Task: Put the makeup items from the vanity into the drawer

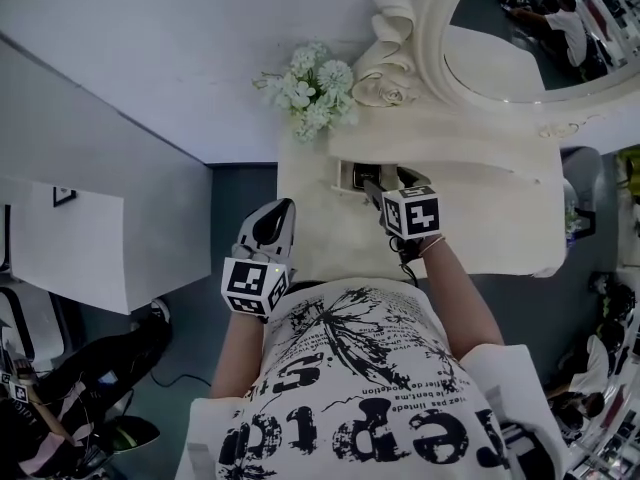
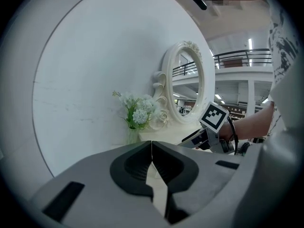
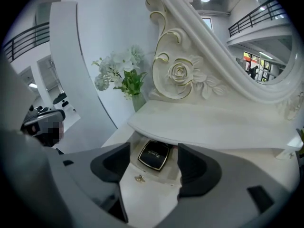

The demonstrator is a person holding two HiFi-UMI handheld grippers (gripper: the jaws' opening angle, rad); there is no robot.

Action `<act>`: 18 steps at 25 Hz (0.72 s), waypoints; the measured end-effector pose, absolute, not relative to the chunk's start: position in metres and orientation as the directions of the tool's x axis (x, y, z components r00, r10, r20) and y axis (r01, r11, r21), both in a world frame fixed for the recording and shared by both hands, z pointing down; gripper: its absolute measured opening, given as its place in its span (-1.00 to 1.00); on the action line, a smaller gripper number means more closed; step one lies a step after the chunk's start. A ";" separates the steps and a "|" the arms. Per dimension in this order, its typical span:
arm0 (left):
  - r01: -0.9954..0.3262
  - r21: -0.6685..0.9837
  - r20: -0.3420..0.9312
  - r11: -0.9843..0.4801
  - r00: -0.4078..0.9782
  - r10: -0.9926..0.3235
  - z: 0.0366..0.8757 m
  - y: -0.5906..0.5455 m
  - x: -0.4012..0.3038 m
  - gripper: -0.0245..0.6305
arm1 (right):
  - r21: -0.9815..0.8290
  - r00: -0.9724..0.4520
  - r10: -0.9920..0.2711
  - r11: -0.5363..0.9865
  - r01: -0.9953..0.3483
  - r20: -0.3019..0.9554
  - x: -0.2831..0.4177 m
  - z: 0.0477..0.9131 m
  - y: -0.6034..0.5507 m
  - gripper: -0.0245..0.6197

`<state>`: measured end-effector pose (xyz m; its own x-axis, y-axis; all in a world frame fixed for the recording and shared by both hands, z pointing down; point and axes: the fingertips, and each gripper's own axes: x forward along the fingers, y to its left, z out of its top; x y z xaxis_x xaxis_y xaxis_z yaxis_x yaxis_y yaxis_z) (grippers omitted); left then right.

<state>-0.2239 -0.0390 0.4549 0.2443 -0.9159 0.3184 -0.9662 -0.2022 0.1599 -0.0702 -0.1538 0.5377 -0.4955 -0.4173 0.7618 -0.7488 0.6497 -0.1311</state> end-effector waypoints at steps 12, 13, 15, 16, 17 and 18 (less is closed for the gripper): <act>-0.959 0.105 0.297 -0.264 0.284 -0.912 0.411 -0.059 -0.184 -0.86 | -0.084 -0.600 -0.643 0.646 -0.759 0.475 -0.030 0.442 -0.160 -0.87; -0.958 0.098 0.290 -0.271 0.288 -0.913 0.405 -0.062 -0.179 -0.86 | -0.076 -0.614 -0.651 0.656 -0.751 0.446 -0.028 0.433 -0.159 -0.87; -0.955 0.085 0.274 -0.285 0.298 -0.915 0.394 -0.068 -0.170 -0.86 | -0.061 -0.635 -0.663 0.671 -0.739 0.396 -0.024 0.418 -0.157 -0.87; -0.954 0.078 0.268 -0.290 0.300 -0.916 0.390 -0.071 -0.166 -0.86 | -0.058 -0.644 -0.667 0.677 -0.734 0.374 -0.022 0.411 -0.156 -0.87; -0.954 0.071 0.264 -0.292 0.300 -0.917 0.385 -0.073 -0.162 -0.86 | -0.060 -0.654 -0.668 0.682 -0.729 0.355 -0.020 0.404 -0.156 -0.87; -0.954 0.064 0.261 -0.293 0.300 -0.918 0.380 -0.075 -0.158 -0.86 | -0.065 -0.663 -0.668 0.686 -0.724 0.336 -0.018 0.397 -0.155 -0.87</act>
<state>-0.1585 -0.0751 0.3795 0.2997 -0.9178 0.2605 -0.9538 -0.2935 0.0636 -0.0181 -0.1545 0.3968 -0.6634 -0.6684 0.3362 -0.7243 0.6864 -0.0647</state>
